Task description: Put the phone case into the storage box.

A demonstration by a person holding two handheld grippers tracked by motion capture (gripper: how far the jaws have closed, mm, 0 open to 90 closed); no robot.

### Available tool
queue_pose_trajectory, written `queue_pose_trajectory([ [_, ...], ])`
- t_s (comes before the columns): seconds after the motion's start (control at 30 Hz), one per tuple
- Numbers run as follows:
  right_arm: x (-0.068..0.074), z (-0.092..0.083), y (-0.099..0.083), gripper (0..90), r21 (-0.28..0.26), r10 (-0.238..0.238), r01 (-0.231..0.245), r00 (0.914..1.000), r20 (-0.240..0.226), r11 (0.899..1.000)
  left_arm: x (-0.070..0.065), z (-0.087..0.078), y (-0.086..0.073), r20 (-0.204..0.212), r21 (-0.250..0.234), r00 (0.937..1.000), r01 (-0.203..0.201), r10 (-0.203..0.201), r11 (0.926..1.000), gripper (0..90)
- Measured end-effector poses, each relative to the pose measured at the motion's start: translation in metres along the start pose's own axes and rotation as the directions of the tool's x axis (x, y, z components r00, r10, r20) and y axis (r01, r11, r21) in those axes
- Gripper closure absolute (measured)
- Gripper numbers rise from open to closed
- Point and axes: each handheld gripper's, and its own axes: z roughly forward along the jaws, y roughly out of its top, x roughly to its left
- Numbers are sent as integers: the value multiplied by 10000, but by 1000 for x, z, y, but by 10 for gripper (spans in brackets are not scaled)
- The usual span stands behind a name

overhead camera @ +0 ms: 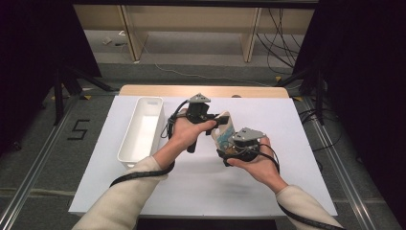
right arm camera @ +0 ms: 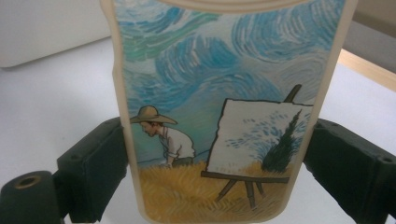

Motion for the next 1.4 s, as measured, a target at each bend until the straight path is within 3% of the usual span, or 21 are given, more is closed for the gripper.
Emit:
queue_pose_trajectory([
  [0.2,-5,-1,0,92,-78,195,-197,9993,-312,9998,2,-6,2,-42,-154,9998,-185,184,9997,798],
  [0.27,-6,-1,-1,91,232,-100,111,9989,-468,9997,3,-10,3,-302,-108,9982,-522,518,9986,799],
  [0.47,-8,1,-3,72,329,-15,39,9973,-733,9995,5,-18,1,-158,-15,9978,-651,651,9979,799],
  [0.83,-8,2,-2,79,248,29,-2,9944,-1061,9997,4,-23,-6,278,211,9965,-795,789,9966,799],
  [1.4,-9,5,-2,156,-37,-103,98,9748,-2230,9999,-7,-16,-10,1166,580,9884,-1047,974,9928,800],
])
